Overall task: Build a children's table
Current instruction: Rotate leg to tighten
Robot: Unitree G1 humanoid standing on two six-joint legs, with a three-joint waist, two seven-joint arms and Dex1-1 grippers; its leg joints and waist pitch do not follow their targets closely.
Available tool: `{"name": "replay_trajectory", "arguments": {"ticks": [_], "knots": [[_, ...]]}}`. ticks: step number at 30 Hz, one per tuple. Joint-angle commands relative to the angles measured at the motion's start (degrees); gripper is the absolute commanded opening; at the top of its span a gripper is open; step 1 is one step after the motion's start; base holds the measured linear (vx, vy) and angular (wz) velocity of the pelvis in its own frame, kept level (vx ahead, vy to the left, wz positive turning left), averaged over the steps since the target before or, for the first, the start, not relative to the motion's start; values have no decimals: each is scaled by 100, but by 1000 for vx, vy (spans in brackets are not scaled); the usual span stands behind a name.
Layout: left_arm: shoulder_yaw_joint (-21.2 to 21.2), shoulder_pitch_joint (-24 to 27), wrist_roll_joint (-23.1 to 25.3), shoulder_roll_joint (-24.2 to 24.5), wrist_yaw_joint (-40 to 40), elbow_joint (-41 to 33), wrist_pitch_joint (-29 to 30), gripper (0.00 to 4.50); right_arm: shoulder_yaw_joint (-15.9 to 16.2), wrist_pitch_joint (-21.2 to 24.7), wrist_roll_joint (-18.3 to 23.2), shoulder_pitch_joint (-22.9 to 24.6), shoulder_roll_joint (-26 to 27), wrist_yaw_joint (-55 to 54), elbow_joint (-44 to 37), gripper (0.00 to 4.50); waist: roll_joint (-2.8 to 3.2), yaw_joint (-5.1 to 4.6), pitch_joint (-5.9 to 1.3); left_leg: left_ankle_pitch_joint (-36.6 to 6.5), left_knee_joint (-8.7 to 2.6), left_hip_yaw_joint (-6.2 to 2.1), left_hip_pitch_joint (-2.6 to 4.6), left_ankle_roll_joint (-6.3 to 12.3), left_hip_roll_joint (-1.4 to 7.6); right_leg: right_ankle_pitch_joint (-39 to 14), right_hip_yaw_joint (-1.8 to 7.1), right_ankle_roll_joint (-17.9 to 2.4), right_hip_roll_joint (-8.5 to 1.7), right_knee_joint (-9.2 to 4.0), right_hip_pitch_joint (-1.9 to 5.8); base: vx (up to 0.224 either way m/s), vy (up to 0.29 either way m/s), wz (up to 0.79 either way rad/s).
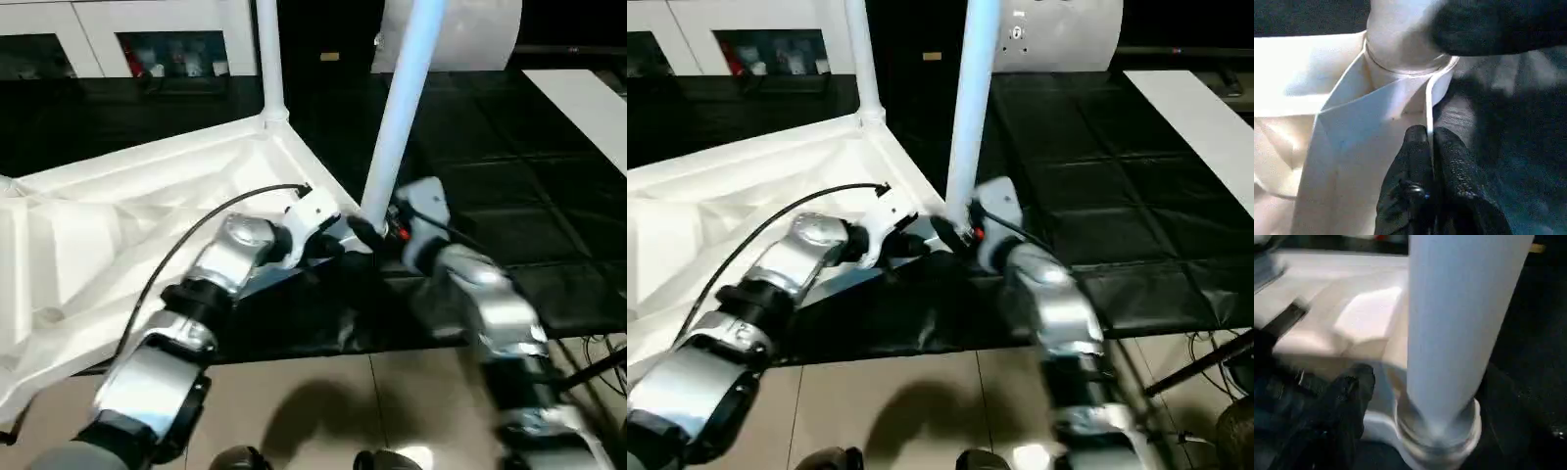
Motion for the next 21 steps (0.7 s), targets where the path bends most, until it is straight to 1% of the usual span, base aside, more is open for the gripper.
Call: {"name": "replay_trajectory", "arguments": {"ticks": [1, 2, 3, 4, 5, 6, 7, 8, 9, 11, 12, 13, 14, 16, 17, 18, 19, 21], "knots": [[-224, 168, -18, 107, -463, -83, -336, 0, 336, -209, 239, 141, -242, 947, -187, 398, -59, 31, -356, -450, -297, -86, 9, 826, 270, 91, 276, -1453, -356, -342, 362, 0, 0, 0], [-255, 183, -21, 148, -555, -96, -412, 0, 318, -237, 265, 149, -314, 1047, -194, 411, -65, 17, -351, -450, -293, -85, -5, 904, 272, 138, 275, -1495, -357, -335, 363, 0, 0, 0], [-354, 251, -77, 296, -958, -186, -568, 0, 255, -363, 366, 165, -577, 1445, -207, 426, -70, 17, -344, -463, -295, -84, -3, 916, 270, 87, 268, -1512, -354, -345, 356, 0, 0, 0], [-421, 292, -103, 383, -1197, -241, -712, 0, 233, -428, 406, 167, -711, 1647, -202, 437, -69, 29, -355, -502, -292, -89, -1, 919, 281, -17, 269, -1535, -374, -347, 373, 0, 0, 0], [-472, 323, -120, 444, -1373, -282, -825, 0, 219, -466, 433, 168, -801, 1785, -199, 437, -68, 28, -349, -517, -290, -84, 2, 932, 279, -49, 267, -1559, -363, -351, 361, 0, 0, 0], [-537, 357, -136, 523, -1598, -332, -919, 0, 209, -513, 467, 164, -908, 1961, -191, 446, -51, 31, -341, -577, -298, -76, 20, 914, 300, -145, 274, -1594, -366, -361, 336, 0, 0, 0], [-645, 413, -133, 683, -1998, -412, -1132, 0, 226, -659, 505, 157, -1121, 2294, -163, 446, -37, 40, -337, -642, -302, -73, 30, 880, 304, -255, 270, -1607, -361, -366, 329, 0, 0, 0], [-670, 428, -137, 724, -2105, -433, -1197, 0, 232, -687, 520, 157, -1175, 2387, -160, 446, -31, 71, -338, -706, -314, -71, 60, 840, 336, -342, 273, -1608, -361, -375, 313, 0, 0, 0], [-708, 459, -178, 812, -2368, -485, -1292, 0, 270, -712, 615, 167, -1330, 2703, -188, 446, -23, 89, -333, -685, -316, -65, 65, 820, 344, -314, 274, -1631, -355, -362, 303, 0, 0, 0], [-752, 500, -295, 937, -2814, -593, -1375, 0, 378, -717, 818, 201, -1591, 3314, -326, 446, -7, 149, -350, -640, -305, -55, 81, 836, 359, -108, 268, -1693, -338, -319, 302, 0, 0, 0], [-752, 500, -295, 937, -2814, -593, -1375, 0, 378, -717, 818, 201, -1591, 3314, -326, 446, -7, 181, -352, -545, -296, -54, 71, 881, 366, 72, 267, -1727, -338, -291, 302, 0, 0, 0], [-852, 511, -343, 1054, -3175, -660, -1493, 0, 520, -652, 993, 223, -1805, 3948, -406, 446, -14, 209, -358, -502, -285, -54, 66, 928, 363, 175, 262, -1754, -345, -275, 300, 0, 0, 0], [-883, 508, -363, 1086, -3291, -670, -1545, 0, 572, -617, 1050, 219, -1868, 4158, -416, 446, -29, 230, -363, -465, -276, -50, 62, 974, 365, 246, 264, -1771, -358, -262, 308, 0, 0, 0], [-907, 503, -375, 1106, -3385, -676, -1588, 0, 623, -611, 1084, 201, -1909, 4330, -401, 446, -28, 246, -364, -433, -273, -54, 48, 988, 368, 266, 263, -1788, -375, -255, 304, 0, 0, 0], [-923, 499, -376, 1113, -3430, -679, -1619, 0, 648, -610, 1088, 188, -1923, 4390, -388, 420, -57, 243, -367, -438, -271, -48, 49, 991, 363, 251, 261, -1789, -374, -261, 306, 0, 0, 0], [-959, 501, -379, 1131, -3514, -698, -1667, 0, 686, -636, 1087, 169, -1935, 4474, -367, 420, -45, 249, -358, -456, -274, -49, 44, 974, 360, 154, 259, -1782, -379, -266, 303, 0, 0, 0], [-997, 513, -387, 1148, -3619, -750, -1689, 0, 734, -620, 1111, 129, -1928, 4563, -322, 412, -46, 254, -361, -483, -277, -54, 46, 948, 362, 48, 260, -1761, -386, -276, 305, 0, 0, 0], [-1022, 522, -395, 1160, -3689, -788, -1701, 0, 764, -607, 1130, 102, -1920, 4618, -290, 395, -43, 254, -361, -493, -281, -55, 46, 906, 369, 4, 263, -1763, -385, -275, 301, 0, 0, 0]]}}
